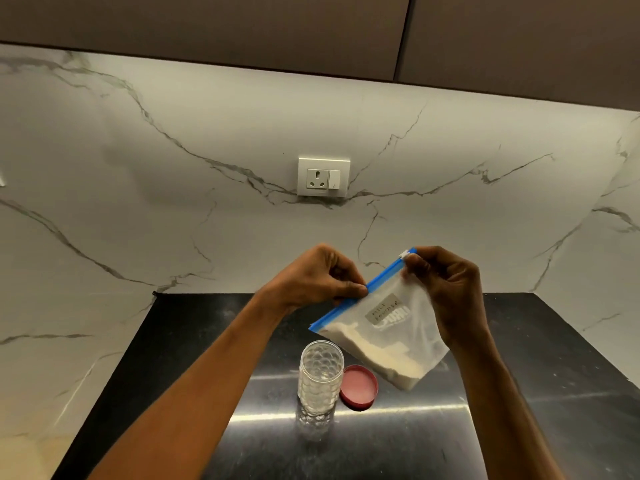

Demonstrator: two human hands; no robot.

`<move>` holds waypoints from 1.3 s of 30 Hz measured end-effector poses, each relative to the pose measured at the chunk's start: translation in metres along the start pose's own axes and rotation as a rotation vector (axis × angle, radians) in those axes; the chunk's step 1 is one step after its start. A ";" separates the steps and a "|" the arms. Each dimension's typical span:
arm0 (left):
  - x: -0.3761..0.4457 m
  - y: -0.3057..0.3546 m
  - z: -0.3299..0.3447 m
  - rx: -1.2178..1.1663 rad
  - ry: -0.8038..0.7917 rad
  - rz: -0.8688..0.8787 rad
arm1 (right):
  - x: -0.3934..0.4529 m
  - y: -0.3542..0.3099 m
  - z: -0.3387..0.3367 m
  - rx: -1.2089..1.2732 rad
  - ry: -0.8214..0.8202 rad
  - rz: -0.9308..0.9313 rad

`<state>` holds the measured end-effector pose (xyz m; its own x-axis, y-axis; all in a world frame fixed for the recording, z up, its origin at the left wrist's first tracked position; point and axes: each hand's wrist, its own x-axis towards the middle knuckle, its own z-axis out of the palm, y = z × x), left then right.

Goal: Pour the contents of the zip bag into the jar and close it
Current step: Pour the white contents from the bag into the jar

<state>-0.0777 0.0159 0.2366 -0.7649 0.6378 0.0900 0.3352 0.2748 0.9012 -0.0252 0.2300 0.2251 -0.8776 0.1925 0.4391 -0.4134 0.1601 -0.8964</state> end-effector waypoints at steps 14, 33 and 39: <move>-0.009 0.007 0.033 -0.527 -0.193 -0.088 | -0.003 0.002 0.021 0.262 0.123 -0.010; -0.008 0.005 0.037 -0.506 -0.120 -0.156 | -0.003 0.006 0.025 0.411 0.138 0.093; -0.006 0.002 0.039 -0.508 -0.139 -0.161 | -0.001 0.005 0.027 0.444 0.180 0.122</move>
<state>-0.0509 0.0407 0.2212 -0.6933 0.7149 -0.0913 -0.1140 0.0163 0.9933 -0.0330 0.2041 0.2184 -0.8862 0.3547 0.2981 -0.4086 -0.2947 -0.8638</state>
